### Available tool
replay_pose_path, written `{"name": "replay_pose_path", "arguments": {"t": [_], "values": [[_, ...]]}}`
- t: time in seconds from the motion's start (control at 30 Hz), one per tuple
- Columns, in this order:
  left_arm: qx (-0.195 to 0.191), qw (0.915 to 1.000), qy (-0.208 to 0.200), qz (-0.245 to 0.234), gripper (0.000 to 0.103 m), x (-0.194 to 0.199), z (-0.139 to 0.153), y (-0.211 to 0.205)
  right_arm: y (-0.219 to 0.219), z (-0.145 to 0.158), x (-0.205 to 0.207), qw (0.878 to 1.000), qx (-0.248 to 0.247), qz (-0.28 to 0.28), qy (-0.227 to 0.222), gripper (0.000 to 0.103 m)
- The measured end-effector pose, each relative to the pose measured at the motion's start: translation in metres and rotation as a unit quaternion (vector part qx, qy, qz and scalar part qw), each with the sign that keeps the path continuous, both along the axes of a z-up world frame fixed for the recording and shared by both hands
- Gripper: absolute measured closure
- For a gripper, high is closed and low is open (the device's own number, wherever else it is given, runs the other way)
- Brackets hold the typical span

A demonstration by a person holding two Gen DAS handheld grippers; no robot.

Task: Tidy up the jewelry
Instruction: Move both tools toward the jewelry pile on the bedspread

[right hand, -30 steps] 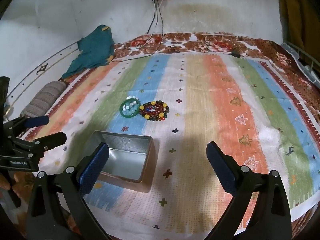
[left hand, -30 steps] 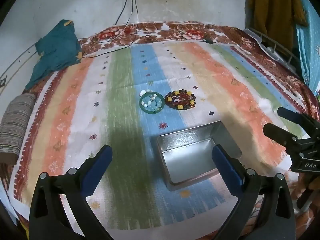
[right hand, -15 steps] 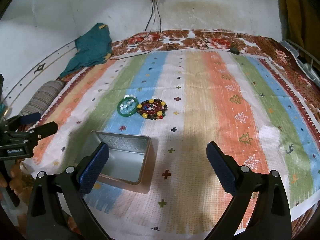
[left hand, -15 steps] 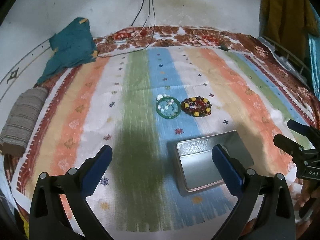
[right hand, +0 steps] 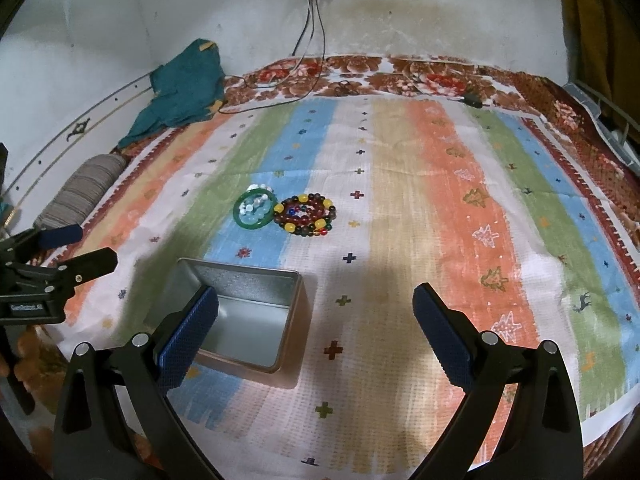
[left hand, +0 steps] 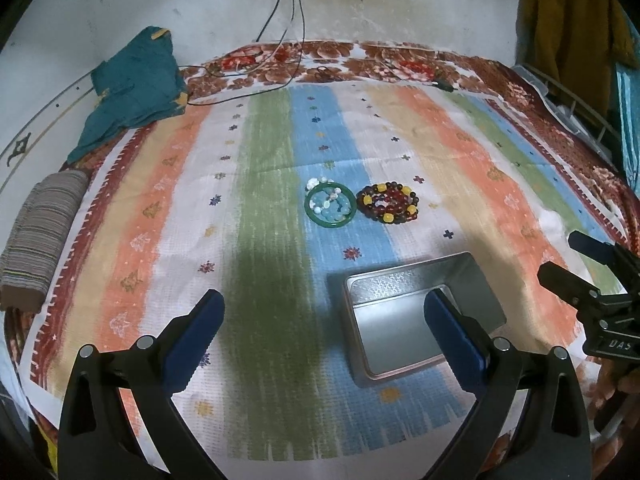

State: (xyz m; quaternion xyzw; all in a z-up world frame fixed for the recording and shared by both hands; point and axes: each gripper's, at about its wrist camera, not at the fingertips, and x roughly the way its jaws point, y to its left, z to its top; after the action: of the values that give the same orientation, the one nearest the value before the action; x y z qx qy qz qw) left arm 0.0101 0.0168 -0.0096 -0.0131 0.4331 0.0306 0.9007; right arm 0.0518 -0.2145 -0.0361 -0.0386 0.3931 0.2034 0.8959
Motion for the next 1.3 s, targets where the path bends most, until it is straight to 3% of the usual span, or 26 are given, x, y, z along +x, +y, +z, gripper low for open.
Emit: {"name": "replay_pose_path", "arguments": {"t": [0.17,0.53,1.0,1.3], "values": [[0.013,0.9998,-0.015,0.004,0.006,-0.001,0.004,-0.002,0.002,-0.001,0.001,1.000,-0.004,0.001,0.000,0.004],[-0.012,0.9999,-0.001,0.013,0.006,0.008,0.000,0.002,0.004,0.001,0.012,1.000,-0.010,-0.003,-0.002,0.004],[0.041,0.9991,0.006,-0.011,0.006,0.027,-0.005,-0.010,0.012,-0.001,0.028,1.000,-0.026,0.015,0.004,0.004],[0.020,0.9992,0.023,0.024,0.006,0.050,-0.012,0.008,0.011,-0.003,0.052,1.000,-0.027,0.007,0.012,0.004]]}}
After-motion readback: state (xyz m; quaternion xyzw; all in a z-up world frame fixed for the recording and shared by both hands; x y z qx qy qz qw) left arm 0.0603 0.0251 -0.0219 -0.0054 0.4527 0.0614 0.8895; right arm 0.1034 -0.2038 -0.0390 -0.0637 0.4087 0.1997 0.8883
